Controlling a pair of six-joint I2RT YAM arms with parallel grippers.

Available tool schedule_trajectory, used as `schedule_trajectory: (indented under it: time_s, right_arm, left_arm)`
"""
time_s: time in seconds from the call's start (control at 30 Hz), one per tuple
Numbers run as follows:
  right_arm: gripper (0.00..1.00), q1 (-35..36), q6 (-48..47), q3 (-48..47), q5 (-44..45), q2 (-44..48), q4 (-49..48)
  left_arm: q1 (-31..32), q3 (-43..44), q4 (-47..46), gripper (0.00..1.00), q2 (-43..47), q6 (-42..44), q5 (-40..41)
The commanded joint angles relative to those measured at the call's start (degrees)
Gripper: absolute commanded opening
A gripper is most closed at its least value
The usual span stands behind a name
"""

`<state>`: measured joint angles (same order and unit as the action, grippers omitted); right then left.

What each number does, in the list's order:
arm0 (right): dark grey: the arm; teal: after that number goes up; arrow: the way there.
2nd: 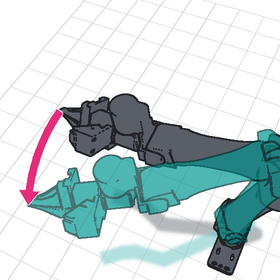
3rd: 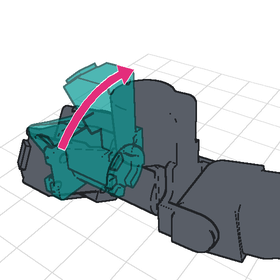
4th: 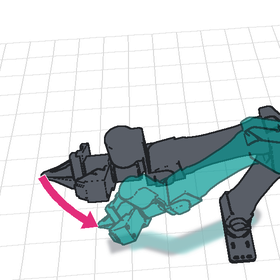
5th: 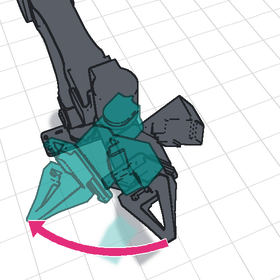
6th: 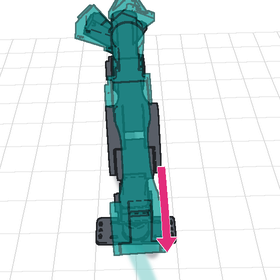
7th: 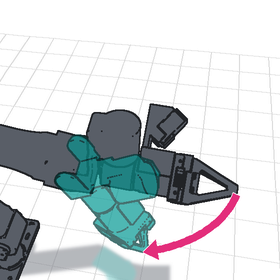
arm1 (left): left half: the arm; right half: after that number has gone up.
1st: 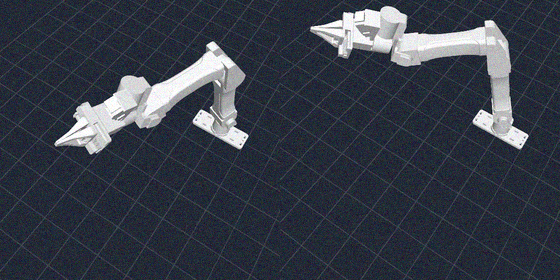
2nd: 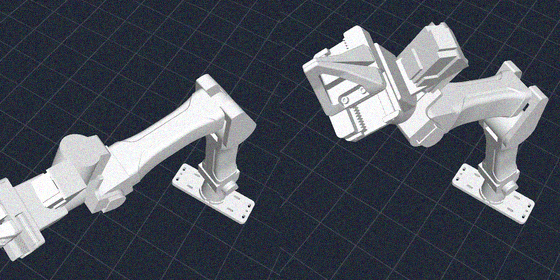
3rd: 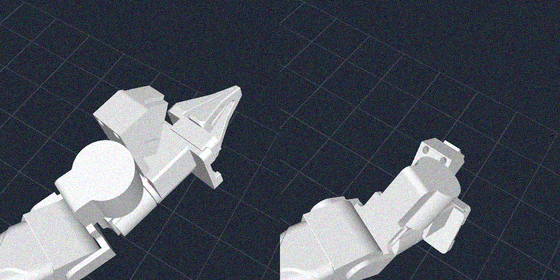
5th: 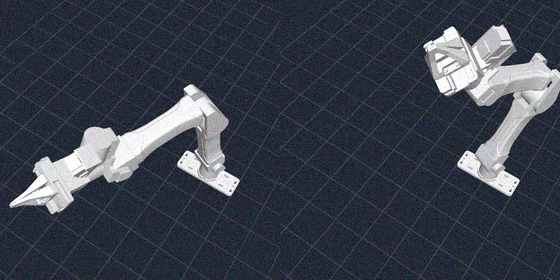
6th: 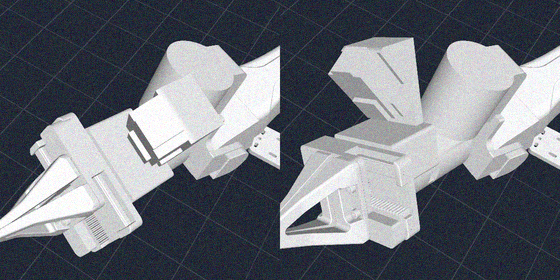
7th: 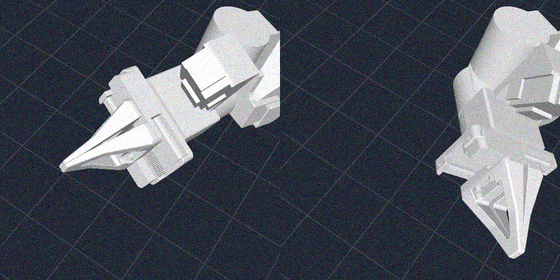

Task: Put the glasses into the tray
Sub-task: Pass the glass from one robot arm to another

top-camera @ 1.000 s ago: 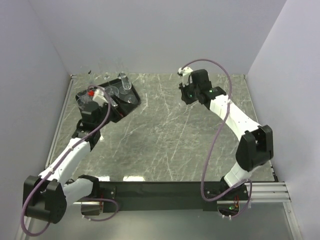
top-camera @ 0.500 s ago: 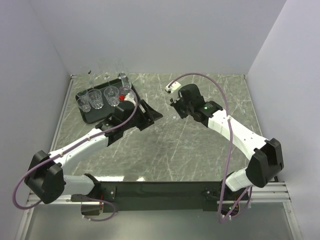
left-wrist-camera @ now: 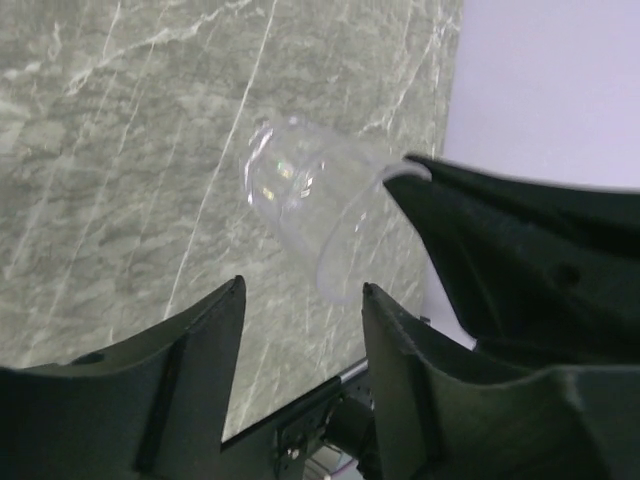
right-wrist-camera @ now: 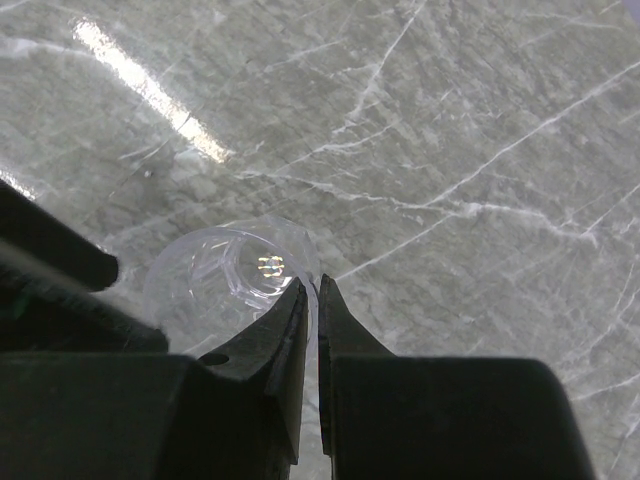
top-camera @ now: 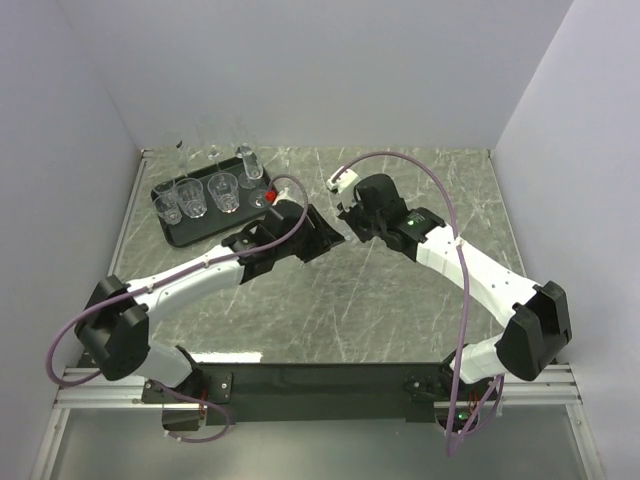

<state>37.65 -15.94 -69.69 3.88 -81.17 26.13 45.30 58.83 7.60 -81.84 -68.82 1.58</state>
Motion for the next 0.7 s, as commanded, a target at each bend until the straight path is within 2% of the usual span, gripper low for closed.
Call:
schedule_trajectory:
  time_s: [0.0,0.07,0.2,0.43,0.47,0.57,0.6,0.63,0.67]
  right_arm:
    - [0.06,0.7,-0.3,1.0,0.4,3.2,-2.0]
    - [0.06,0.8,-0.5,1.6,-0.1,3.9,-2.4]
    - [0.06,0.7,-0.5,2.4,-0.7,5.0,-2.7]
    - [0.08,0.6,-0.7,3.8,-3.7,6.3,-2.9]
    - [0.08,0.5,-0.6,3.8,-5.1,6.5,-2.8]
    - [0.1,-0.1,-0.4,4.1,-7.4,7.4,-2.4]
    - [0.15,-0.4,-0.4,4.3,-9.5,7.7,-2.3]
    - [0.3,-1.1,-0.3,4.4,-10.5,8.3,-2.1]
    - [0.35,-1.4,-0.3,4.6,-11.4,8.7,-1.9]
  left_arm:
    - [0.6,3.6,1.0,0.54,-1.9,-0.6,3.2]
    - [0.8,5.2,2.4,0.5,-3.5,-0.1,4.7]
    - [1.7,7.3,4.4,0.27,-5.2,1.9,7.5]
    - [3.2,7.9,4.4,0.11,-5.6,7.4,10.3]
    - [3.2,7.4,2.6,0.07,-5.3,8.2,10.1]
    - [3.3,3.4,-1.4,0.01,-3.2,11.1,9.3]
    - [3.2,0.7,-5.7,0.0,-2.5,12.4,7.7]
    - [3.2,-0.8,-7.1,0.0,-1.1,14.1,7.2]
    - [3.1,-2.1,-10.0,0.0,-0.5,14.8,6.5]
